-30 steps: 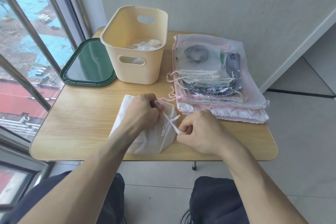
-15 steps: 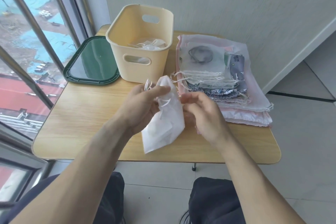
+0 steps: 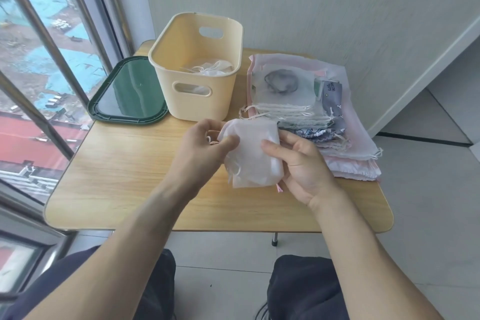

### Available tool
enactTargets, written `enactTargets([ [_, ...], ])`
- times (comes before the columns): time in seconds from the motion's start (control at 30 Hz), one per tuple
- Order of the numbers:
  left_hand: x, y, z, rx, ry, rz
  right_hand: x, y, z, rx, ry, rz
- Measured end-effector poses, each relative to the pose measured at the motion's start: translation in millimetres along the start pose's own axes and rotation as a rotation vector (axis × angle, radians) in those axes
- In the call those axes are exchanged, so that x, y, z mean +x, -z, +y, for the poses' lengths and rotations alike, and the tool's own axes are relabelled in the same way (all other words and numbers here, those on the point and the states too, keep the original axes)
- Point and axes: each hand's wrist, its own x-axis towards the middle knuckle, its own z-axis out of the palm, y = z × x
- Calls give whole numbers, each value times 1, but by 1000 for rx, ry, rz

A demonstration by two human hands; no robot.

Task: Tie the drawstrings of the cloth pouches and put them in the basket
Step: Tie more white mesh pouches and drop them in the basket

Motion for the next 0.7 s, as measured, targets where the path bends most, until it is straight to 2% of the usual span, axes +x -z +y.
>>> enactTargets([
  [0.1, 2, -3, -6, 177, 56, 25, 3, 3, 2, -29, 19, 29],
  [0.2, 6, -1, -2, 30, 143, -132, 8, 7, 5, -147, 65, 20],
  [0.33, 6, -5, 6, 48, 5, -152, 17, 14, -3, -334, 148, -2],
  [0.43, 8, -11, 13, 16, -109, -192, 22, 15, -13, -339, 188, 12],
  [0.47, 9, -13, 15, 17, -168, -134, 24, 15, -15, -310, 208, 109],
  [0.57, 8, -18, 33, 32, -424, 201, 29, 17, -13, -219, 366, 525],
  [0.63, 9, -17, 55, -38, -589, 383, 30, 24, -8, -227, 456, 650],
  [0.7, 24, -9, 77, -54, -723, 531, 30, 28, -7, -277, 496, 686],
])
